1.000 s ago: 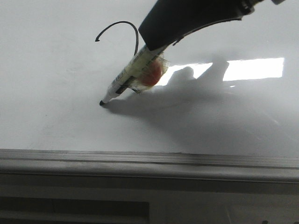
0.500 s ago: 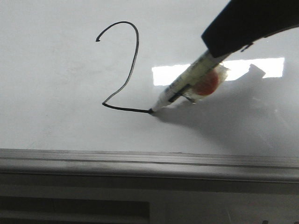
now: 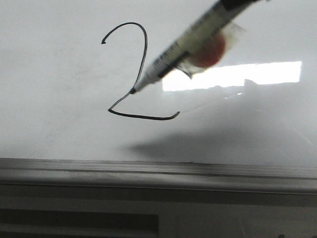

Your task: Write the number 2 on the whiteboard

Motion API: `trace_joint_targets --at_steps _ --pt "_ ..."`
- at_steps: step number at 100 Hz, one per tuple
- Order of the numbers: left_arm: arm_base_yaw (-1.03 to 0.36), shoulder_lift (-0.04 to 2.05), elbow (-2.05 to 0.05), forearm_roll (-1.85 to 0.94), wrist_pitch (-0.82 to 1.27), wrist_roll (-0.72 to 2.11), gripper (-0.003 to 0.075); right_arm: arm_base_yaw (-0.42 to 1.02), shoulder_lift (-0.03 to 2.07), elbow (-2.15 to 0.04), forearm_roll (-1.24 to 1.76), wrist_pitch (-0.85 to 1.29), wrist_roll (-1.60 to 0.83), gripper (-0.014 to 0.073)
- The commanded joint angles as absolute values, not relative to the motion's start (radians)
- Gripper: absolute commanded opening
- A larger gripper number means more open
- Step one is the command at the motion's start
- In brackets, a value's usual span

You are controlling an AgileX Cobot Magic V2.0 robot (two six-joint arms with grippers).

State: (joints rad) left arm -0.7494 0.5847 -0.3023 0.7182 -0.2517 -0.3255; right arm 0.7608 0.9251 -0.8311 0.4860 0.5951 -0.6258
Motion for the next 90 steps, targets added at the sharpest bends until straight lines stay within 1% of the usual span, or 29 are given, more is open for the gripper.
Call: trace_joint_targets --at_steps 1,5,10,15,19,44,58,79,86,90 --pt "-0.752 0.672 -0.337 0.745 -0.393 -0.334 0.0117 0.801 0.946 -0.905 0.504 0.545 -0.635 -0.005" --pt "-0.752 0.709 -0.337 0.745 -0.432 -0.334 0.0172 0.815 0.968 -0.92 0.504 0.547 -0.635 -0.005" --pt "-0.752 0.749 -0.339 0.745 -0.461 -0.334 0.026 0.827 0.996 -0.941 0.504 0.547 -0.635 -0.005" --pt "-0.752 0.784 -0.348 0.745 -0.458 -0.334 0.0314 0.839 1.024 -0.962 0.504 0.547 -0.635 -0.005" --pt "-0.752 0.81 -0.35 0.745 -0.456 -0.334 0.0337 0.852 1.052 -0.973 0.504 0.543 -0.635 -0.005" --pt "-0.752 0.86 -0.352 0.745 -0.458 -0.334 0.0336 0.909 1.132 -1.019 0.502 0.524 -0.645 -0.005" --pt "-0.752 0.862 -0.352 0.799 -0.452 -0.334 0.0336 0.939 1.132 -1.035 0.499 0.478 -0.652 -0.005" --pt "-0.752 0.862 -0.352 0.815 -0.434 -0.334 0.0333 0.944 1.132 -1.041 0.499 0.491 -0.652 -0.005" --pt "-0.752 0.862 -0.352 0.795 -0.425 -0.335 0.0304 0.944 1.132 -1.041 0.499 0.494 -0.652 -0.005" --pt "-0.752 0.862 -0.352 0.793 -0.425 -0.335 0.0268 0.944 1.132 -1.041 0.499 0.494 -0.652 -0.005"
